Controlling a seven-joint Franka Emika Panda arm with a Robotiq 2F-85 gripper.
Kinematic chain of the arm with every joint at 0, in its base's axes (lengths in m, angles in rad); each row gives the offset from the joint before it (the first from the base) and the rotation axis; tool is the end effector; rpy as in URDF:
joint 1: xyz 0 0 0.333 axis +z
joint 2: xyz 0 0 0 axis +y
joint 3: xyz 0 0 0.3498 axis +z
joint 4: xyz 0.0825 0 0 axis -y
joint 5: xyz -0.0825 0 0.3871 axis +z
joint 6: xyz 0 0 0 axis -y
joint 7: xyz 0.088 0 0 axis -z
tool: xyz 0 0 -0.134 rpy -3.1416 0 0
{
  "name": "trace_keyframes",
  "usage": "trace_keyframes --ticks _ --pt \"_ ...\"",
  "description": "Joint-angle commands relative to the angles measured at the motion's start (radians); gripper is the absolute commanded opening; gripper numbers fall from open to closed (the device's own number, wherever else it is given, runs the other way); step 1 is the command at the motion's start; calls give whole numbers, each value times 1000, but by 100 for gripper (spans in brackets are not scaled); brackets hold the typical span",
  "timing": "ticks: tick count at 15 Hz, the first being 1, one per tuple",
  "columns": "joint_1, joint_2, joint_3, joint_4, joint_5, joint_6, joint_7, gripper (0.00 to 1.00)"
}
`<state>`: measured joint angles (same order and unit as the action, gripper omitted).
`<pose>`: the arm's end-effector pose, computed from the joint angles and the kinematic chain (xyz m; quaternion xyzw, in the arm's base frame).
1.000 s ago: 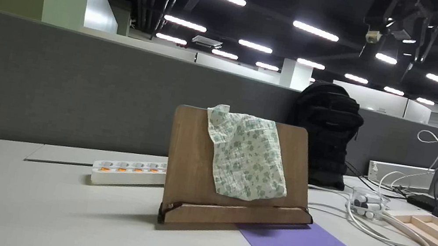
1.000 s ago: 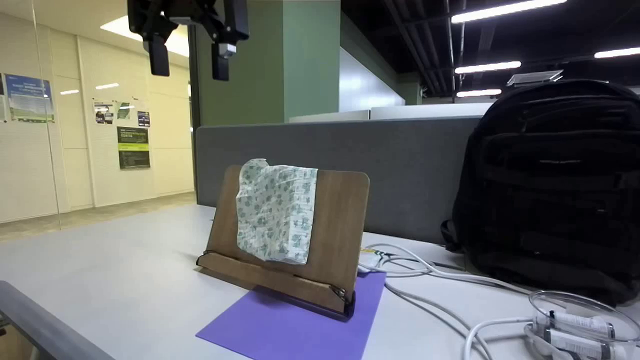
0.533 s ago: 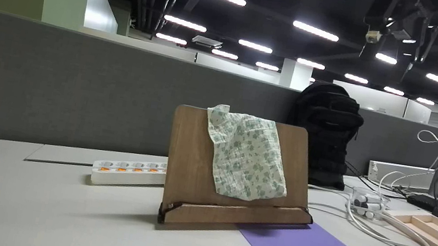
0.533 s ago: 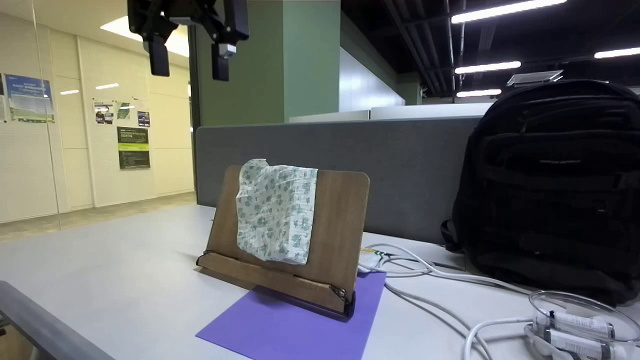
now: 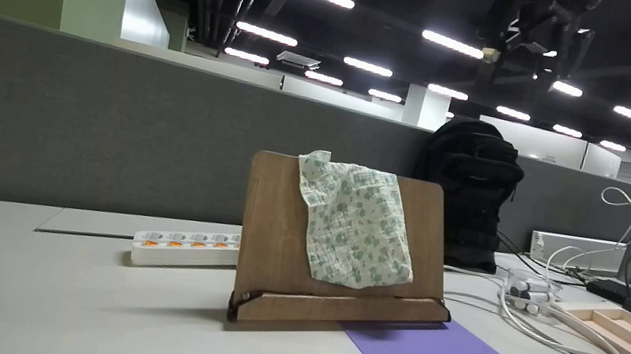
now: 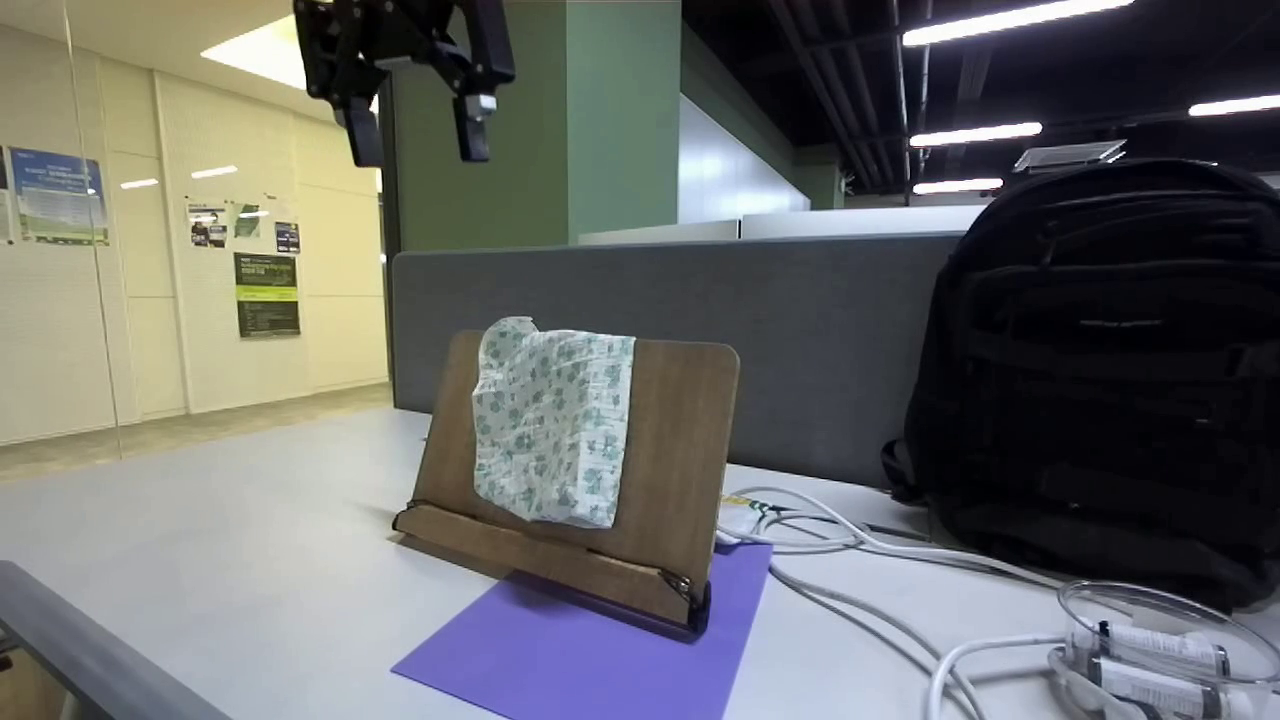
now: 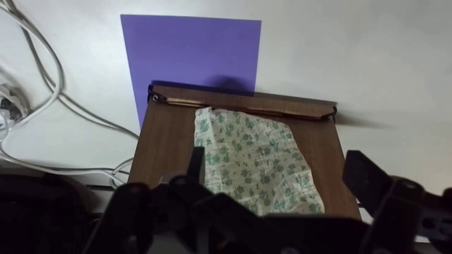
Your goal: Take the cloth and put it on the counter
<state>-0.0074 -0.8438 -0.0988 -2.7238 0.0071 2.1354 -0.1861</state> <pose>0.3051 -0.0327 0.4794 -0.9900 -0.0498 -0.1301 0.0232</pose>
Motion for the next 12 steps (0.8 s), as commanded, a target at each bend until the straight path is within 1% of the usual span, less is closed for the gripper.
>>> trace_keyframes --ticks 1,4,6,10,12 --pt "3 139 84 48 6 144 128 100" --pt "-2 274 141 111 10 236 223 100" --pt "-10 367 167 164 10 286 285 100" --pt "-22 527 199 273 -3 328 391 100" --pt "-26 595 211 321 0 335 470 100"
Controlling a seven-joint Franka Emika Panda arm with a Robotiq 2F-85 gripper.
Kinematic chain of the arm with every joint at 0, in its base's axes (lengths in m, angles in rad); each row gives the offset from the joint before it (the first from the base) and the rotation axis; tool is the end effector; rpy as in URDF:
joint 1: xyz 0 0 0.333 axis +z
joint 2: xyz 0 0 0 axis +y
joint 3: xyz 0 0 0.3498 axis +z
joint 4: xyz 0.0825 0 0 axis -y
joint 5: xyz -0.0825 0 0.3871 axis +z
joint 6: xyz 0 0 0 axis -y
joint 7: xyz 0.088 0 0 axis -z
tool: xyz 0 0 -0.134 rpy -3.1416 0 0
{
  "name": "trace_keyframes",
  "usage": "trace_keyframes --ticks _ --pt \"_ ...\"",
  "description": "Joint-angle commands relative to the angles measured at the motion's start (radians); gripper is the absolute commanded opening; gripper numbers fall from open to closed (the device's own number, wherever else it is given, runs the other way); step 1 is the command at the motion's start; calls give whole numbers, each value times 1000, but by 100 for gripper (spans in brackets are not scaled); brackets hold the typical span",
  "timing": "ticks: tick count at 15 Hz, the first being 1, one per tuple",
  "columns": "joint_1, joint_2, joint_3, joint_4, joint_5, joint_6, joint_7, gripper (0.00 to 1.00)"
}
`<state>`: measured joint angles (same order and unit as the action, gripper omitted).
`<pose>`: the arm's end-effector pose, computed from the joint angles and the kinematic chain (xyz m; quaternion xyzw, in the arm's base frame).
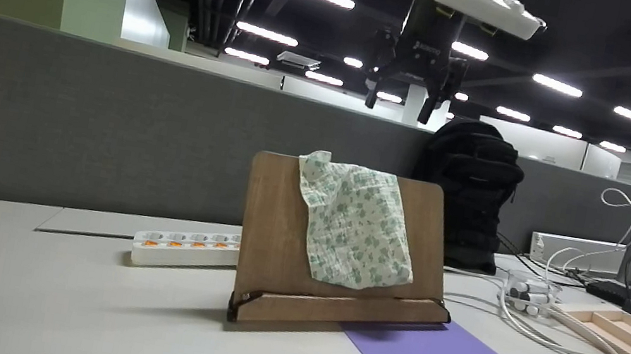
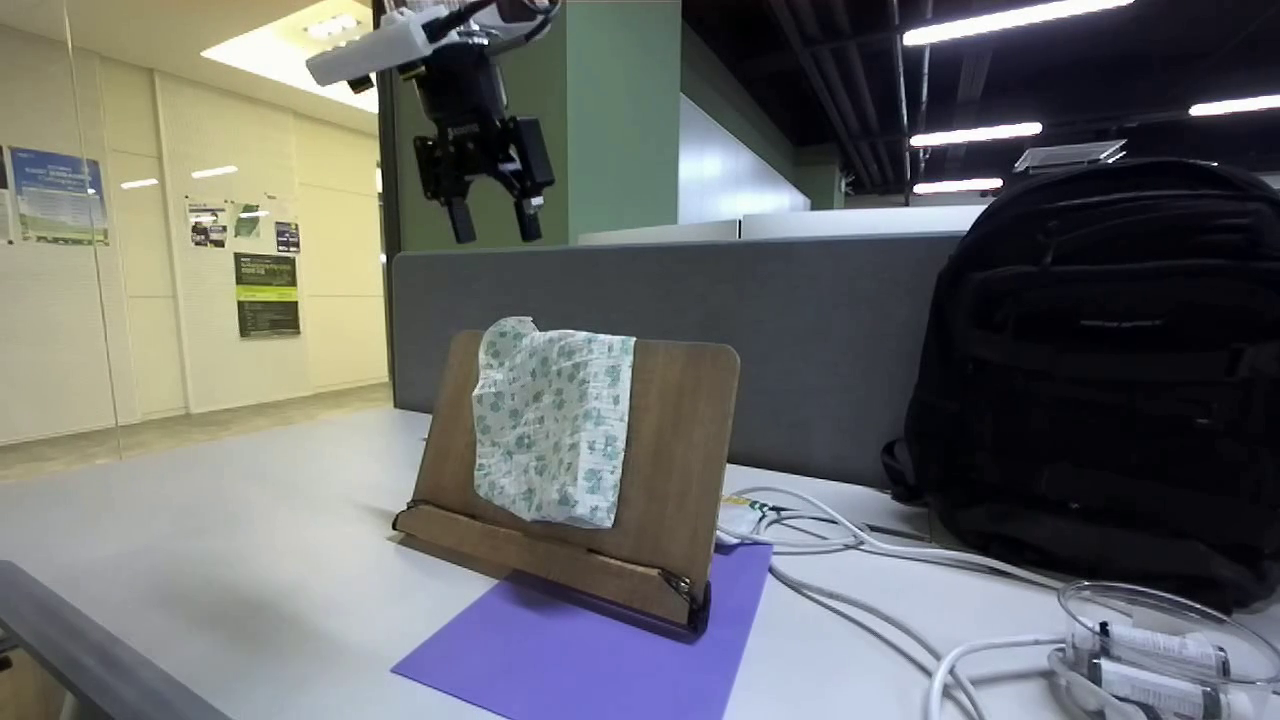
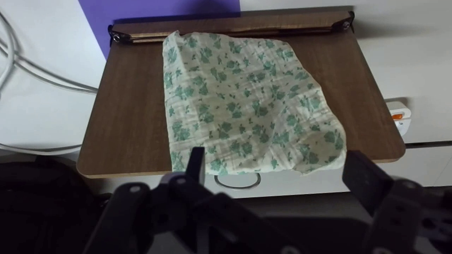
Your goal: Take the cloth and put it on the counter
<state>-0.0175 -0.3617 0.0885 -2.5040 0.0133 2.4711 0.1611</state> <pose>0.4491 0.0332 0.4503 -0.9853 0.0492 -0.1632 0.0080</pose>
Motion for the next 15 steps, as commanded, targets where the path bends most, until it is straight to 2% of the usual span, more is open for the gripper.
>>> trace_keyframes --ticks 1,7,15 --pt "-23 143 32 123 -18 2 175 100" --pt "-7 294 44 228 -88 1 408 100" --pt "56 401 25 297 -143 34 570 100"
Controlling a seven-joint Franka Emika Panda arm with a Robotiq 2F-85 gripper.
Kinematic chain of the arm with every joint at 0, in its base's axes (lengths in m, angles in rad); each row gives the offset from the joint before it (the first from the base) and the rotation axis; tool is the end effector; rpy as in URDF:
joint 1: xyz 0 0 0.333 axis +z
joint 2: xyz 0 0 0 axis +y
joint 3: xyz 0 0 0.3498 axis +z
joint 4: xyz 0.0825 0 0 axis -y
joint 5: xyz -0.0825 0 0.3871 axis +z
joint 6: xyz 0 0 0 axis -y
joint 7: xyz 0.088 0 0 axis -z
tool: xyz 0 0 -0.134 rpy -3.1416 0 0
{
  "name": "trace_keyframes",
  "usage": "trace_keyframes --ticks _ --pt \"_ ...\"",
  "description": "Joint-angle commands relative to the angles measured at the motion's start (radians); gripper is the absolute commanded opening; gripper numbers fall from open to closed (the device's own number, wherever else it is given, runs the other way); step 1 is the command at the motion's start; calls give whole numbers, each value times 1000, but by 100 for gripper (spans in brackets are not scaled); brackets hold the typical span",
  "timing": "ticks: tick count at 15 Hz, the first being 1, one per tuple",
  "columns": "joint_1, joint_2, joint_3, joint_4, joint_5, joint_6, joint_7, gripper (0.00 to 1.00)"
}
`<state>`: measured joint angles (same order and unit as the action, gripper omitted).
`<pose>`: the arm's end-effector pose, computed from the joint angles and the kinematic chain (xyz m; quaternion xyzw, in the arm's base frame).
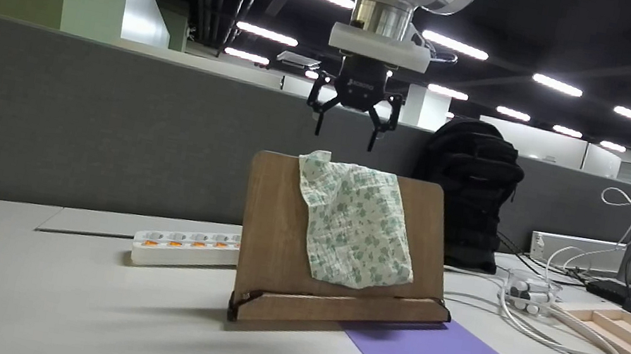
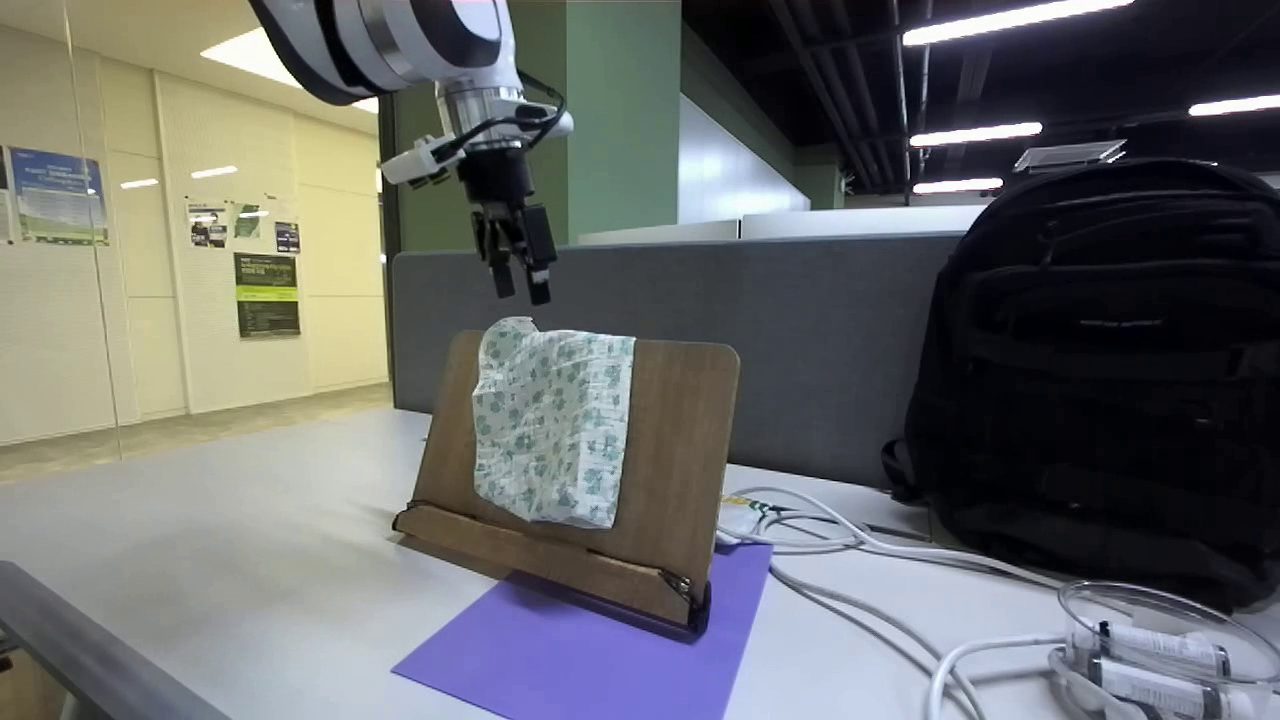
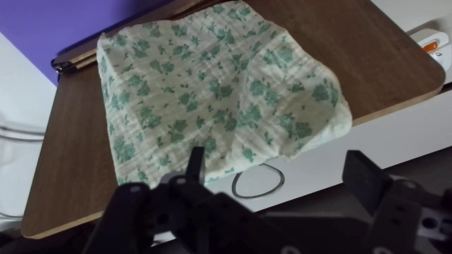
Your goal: Take the cloth and put it on the counter
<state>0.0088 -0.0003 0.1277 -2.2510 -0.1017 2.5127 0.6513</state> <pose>0.5500 0.0748 0.3970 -0.9669 0.2164 -0.1339 0.0177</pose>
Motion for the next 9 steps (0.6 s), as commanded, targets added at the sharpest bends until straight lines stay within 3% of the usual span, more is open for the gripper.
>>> trace_keyframes --ticks 1,2,4,9 --pt "37 48 -17 49 -29 -7 90 100" --pt "44 56 -20 53 -32 -9 99 100" --pt "55 68 -27 59 -41 -9 119 73" --pt "71 98 -49 76 -62 -2 161 37"
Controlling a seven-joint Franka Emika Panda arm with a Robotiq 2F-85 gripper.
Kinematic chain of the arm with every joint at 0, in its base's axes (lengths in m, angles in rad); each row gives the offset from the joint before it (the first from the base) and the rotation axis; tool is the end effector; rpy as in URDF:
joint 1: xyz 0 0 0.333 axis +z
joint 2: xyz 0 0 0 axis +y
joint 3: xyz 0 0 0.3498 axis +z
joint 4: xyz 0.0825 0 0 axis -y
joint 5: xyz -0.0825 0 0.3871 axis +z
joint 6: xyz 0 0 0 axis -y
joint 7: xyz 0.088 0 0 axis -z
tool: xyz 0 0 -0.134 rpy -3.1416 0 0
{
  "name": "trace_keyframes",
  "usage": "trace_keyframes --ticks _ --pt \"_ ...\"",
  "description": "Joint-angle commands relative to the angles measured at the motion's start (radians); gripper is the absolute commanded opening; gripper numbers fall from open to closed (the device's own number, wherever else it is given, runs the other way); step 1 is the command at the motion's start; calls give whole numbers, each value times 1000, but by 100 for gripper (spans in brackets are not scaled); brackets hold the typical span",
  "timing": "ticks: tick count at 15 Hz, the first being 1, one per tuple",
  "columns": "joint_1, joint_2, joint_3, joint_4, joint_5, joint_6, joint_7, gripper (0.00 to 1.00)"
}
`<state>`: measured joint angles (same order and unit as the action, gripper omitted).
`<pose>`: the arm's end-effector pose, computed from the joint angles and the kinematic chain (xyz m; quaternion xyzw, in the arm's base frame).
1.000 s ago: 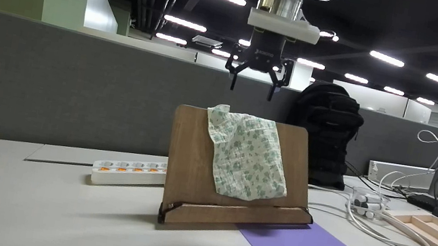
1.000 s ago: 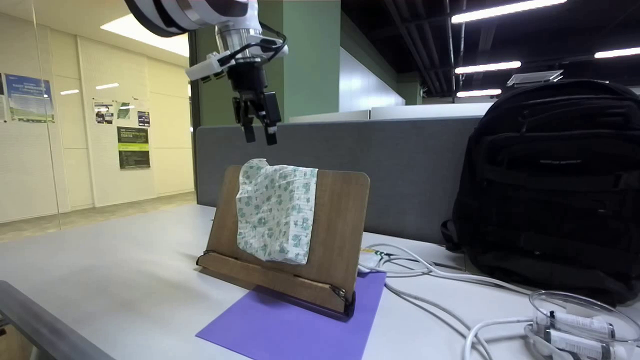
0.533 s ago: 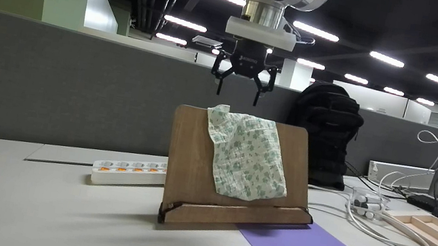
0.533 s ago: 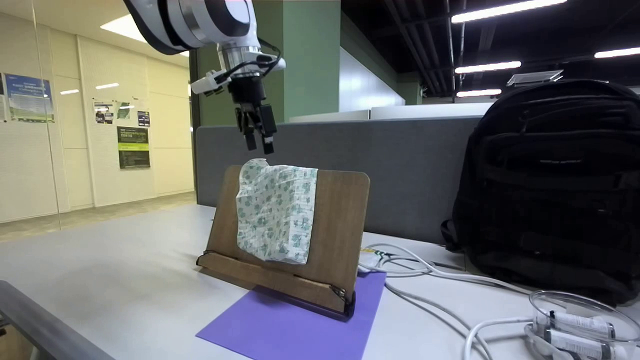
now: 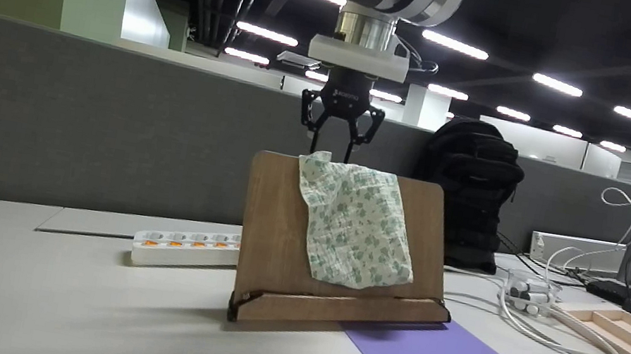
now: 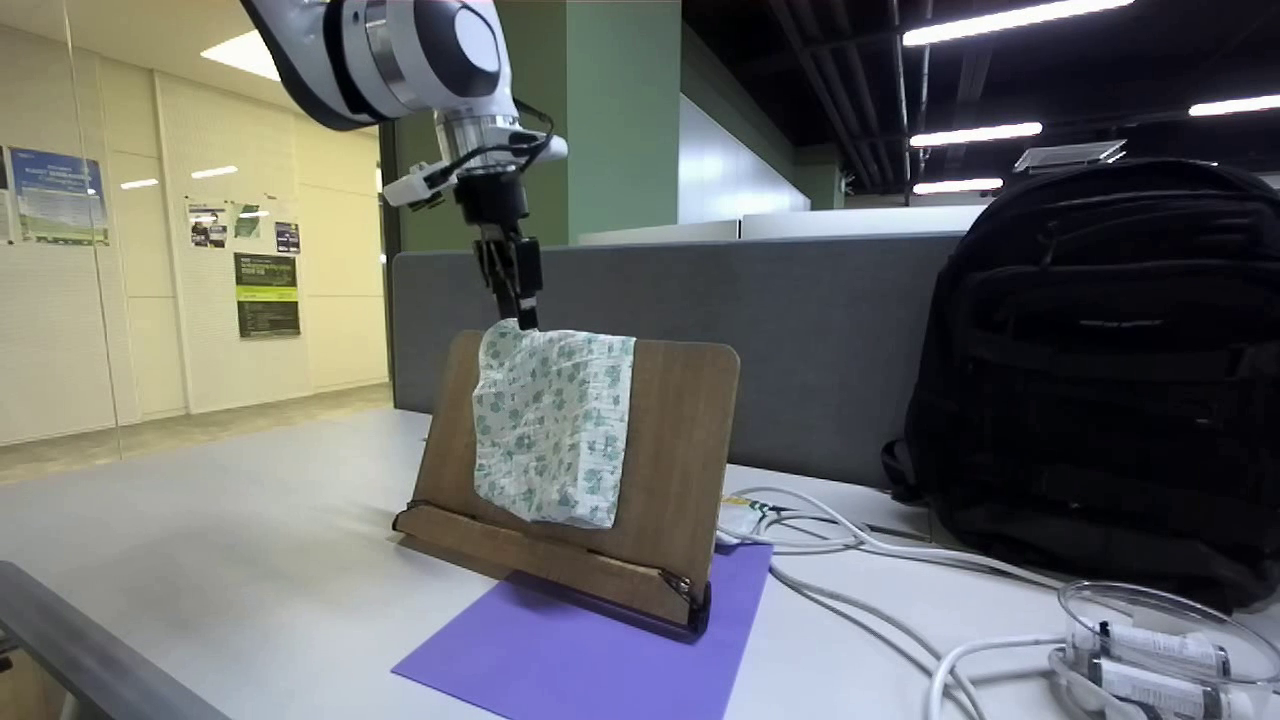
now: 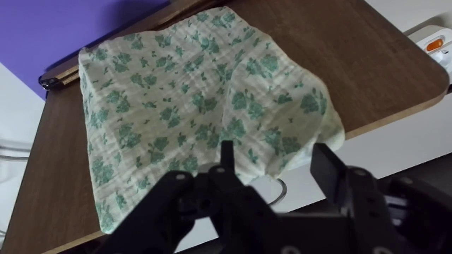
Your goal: Take the cloth and put it on the counter
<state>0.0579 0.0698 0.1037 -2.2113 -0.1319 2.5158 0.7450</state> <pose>0.5635 0.0904 0.3767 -0.9630 0.2391 -0.1233 0.0144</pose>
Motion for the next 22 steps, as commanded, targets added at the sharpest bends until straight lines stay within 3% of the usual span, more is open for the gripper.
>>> trace_keyframes --ticks 1,5,6,12,16,19,22 --pt "24 34 -29 39 -36 -4 72 31" --pt "33 37 -40 42 -26 -1 73 3" --pt "34 32 -40 43 -18 -2 66 1" --pt "28 -116 -31 -29 55 -5 11 0" --pt "-18 -300 -36 -90 2 -1 78 0" --pt "-86 -452 -36 -142 1 -97 56 0" --pt "-138 -573 -43 -193 28 -266 9 0"
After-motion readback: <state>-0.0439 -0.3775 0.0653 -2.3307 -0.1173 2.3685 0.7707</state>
